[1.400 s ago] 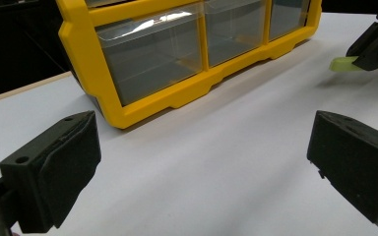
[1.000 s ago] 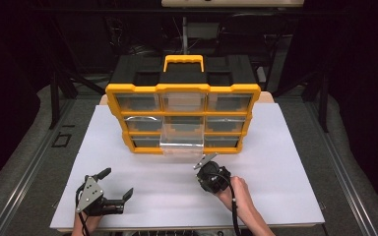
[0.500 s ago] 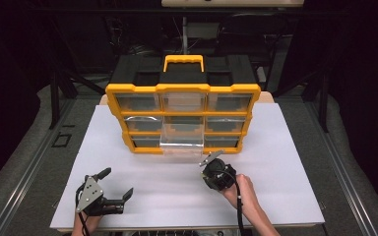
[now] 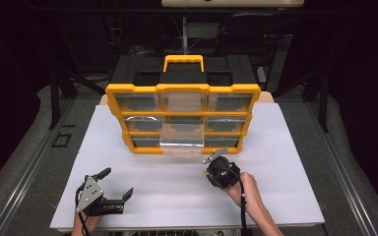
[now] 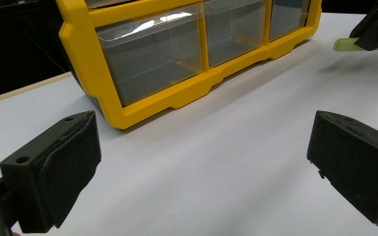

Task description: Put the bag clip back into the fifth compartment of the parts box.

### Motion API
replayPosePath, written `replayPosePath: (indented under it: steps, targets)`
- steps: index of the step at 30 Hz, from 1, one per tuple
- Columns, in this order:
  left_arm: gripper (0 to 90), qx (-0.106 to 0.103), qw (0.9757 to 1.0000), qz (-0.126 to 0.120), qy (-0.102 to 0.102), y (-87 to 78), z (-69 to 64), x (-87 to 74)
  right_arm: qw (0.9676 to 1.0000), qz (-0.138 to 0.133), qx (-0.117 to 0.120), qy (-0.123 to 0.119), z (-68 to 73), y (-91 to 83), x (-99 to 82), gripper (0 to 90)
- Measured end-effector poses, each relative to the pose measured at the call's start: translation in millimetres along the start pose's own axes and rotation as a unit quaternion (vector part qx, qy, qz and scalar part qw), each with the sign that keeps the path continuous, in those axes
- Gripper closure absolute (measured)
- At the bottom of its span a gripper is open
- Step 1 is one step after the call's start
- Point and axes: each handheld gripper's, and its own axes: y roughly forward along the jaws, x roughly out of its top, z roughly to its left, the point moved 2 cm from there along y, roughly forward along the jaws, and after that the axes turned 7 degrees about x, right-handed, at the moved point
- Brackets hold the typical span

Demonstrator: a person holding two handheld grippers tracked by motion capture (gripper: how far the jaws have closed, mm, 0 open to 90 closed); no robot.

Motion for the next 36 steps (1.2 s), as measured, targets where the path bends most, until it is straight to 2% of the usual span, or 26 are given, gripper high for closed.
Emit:
replayPosePath:
  steps: [22,36]
  targets:
    - [0.0,0.000,1.0000,0.002,0.002,0.3,0.1,0.0,1.0000,-0.001,-0.005,0.007,-11.0,-11.2,-0.9,80.3]
    - [0.0,0.004,1.0000,0.005,0.003,0.7,0.5,-0.4,1.0000,-0.004,0.003,0.004,-17.8,-20.4,2.1,80.3]
